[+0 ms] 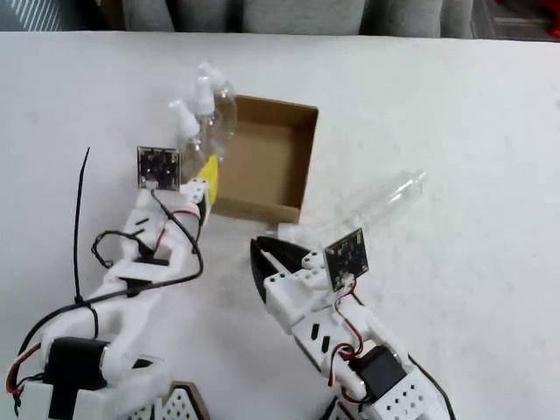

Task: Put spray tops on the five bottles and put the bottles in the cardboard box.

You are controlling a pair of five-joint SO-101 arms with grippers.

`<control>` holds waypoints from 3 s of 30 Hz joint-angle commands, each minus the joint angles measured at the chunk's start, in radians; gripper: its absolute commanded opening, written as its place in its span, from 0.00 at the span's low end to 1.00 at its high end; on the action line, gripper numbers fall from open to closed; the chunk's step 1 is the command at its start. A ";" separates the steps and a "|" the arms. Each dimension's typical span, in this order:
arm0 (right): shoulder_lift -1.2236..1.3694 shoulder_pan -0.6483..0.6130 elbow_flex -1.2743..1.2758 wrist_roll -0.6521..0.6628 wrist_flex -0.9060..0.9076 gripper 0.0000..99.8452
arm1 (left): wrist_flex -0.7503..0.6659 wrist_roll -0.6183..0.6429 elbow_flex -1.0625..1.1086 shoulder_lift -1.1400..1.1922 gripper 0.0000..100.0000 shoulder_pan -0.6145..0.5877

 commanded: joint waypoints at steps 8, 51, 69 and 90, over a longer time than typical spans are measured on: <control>-0.007 0.019 0.009 0.002 0.004 0.02 | -0.021 0.002 0.031 0.001 0.02 -0.019; -0.005 0.019 0.009 0.002 0.004 0.02 | -0.021 0.000 0.095 -0.010 0.37 -0.024; -0.004 0.019 0.009 0.066 0.021 0.02 | 0.031 0.000 0.097 -0.120 0.36 -0.058; -0.004 0.042 0.009 0.071 0.025 0.02 | 1.172 0.002 0.087 -1.058 0.36 -0.056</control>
